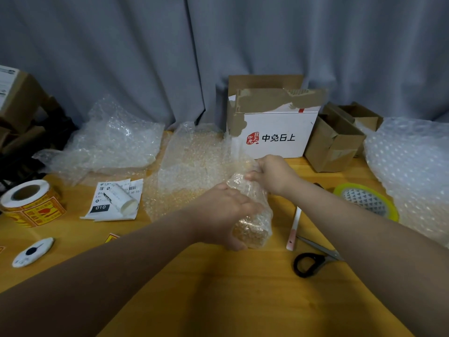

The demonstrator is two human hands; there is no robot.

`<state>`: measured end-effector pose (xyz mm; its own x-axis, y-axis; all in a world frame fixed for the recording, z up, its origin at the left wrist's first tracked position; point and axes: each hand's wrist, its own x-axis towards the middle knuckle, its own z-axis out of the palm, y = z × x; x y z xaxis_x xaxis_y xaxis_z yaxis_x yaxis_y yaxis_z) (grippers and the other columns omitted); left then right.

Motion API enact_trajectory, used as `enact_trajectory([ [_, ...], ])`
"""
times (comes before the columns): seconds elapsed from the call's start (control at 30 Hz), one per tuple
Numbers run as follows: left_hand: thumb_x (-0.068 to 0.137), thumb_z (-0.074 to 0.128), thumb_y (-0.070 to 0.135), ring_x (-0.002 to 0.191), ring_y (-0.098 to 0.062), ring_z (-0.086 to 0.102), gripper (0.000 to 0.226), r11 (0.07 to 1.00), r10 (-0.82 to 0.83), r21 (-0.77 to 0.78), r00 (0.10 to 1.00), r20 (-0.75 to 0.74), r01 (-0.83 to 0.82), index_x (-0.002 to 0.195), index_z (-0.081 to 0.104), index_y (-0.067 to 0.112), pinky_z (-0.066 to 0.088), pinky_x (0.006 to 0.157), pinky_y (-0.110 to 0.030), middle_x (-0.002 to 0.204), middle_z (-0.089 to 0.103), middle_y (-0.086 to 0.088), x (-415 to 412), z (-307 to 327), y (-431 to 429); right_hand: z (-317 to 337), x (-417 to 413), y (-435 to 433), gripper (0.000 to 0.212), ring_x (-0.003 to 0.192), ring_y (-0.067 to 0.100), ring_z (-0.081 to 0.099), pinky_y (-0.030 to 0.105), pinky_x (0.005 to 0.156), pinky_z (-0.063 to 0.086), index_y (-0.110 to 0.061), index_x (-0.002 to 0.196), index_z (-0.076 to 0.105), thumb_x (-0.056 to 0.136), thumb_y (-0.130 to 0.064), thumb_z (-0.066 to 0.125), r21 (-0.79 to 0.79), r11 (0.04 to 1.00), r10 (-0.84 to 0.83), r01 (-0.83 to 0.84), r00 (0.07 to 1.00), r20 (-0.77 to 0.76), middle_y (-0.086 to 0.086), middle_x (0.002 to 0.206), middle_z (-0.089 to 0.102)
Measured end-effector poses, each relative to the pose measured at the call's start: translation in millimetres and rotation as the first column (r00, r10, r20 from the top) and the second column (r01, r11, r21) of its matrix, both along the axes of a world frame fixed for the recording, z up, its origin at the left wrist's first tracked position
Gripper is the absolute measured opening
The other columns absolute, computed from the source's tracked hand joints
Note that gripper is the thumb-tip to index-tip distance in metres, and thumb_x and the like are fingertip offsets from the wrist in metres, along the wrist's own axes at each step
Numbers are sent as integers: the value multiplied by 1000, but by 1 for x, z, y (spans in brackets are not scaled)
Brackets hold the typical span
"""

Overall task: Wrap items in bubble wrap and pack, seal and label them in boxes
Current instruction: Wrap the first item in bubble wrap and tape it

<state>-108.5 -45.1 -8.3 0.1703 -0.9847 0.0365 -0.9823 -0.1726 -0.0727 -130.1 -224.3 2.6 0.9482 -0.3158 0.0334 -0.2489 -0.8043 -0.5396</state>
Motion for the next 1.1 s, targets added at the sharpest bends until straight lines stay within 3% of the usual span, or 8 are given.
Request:
enact_trajectory([
  [0.17,72,67,59,127,-17,38,82,998,-29,-51,1000,-7,28,141,39,26,20,105,-32,140,45,4,0,-1,2,-3,-4,4,36,43,11,48,26,53,43,-7,55,54,81,-19,75,380,922,-125,74,986,110,5,50,54],
  [0.3,64,75,53,120,-18,35,78,989,-48,-140,998,-45,41,131,52,23,26,98,-30,131,44,-1,0,0,3,-4,1,18,27,64,20,56,34,63,48,10,69,64,78,-12,77,495,869,-105,23,985,137,16,67,61],
  [0.4,71,71,54,118,-15,38,81,998,-28,-57,997,-69,24,140,42,23,27,95,-25,130,44,3,1,4,1,3,-1,18,22,56,18,54,25,48,47,4,67,62,78,-9,77,578,814,-124,52,988,86,14,63,58],
  [0.47,73,69,53,119,-15,40,81,998,-13,-58,997,-78,8,141,40,20,28,97,-24,132,44,3,2,6,-1,10,-5,12,25,56,19,53,23,44,48,12,81,64,77,-9,77,629,774,-142,67,987,71,16,68,56],
  [0.63,66,77,47,106,-12,51,70,991,4,-133,979,-203,-31,123,50,18,35,86,-21,118,55,5,9,8,-2,22,-14,2,24,66,28,62,34,59,56,13,87,65,83,-9,72,619,785,-76,-15,990,120,24,77,65],
  [0.8,68,74,54,105,-11,52,65,995,70,-50,975,-211,-82,122,52,24,42,89,-29,118,56,9,16,10,-11,18,-29,1,16,58,11,63,24,58,54,5,93,70,87,-10,66,496,862,3,-107,979,205,12,73,68],
  [0.93,68,70,61,113,-11,41,62,994,61,-76,984,-166,-74,118,56,27,25,100,-31,118,54,11,20,8,-16,7,-39,-1,20,65,3,62,15,56,50,-7,109,69,93,-9,58,498,858,-2,-127,968,250,7,87,71],
  [1.1,74,62,64,105,-11,33,67,990,105,-80,985,-137,-116,134,47,37,22,89,-24,112,39,7,23,9,-14,-2,-40,-2,18,73,10,67,20,64,55,0,98,68,96,-10,53,442,892,-9,-95,974,227,12,88,71],
])
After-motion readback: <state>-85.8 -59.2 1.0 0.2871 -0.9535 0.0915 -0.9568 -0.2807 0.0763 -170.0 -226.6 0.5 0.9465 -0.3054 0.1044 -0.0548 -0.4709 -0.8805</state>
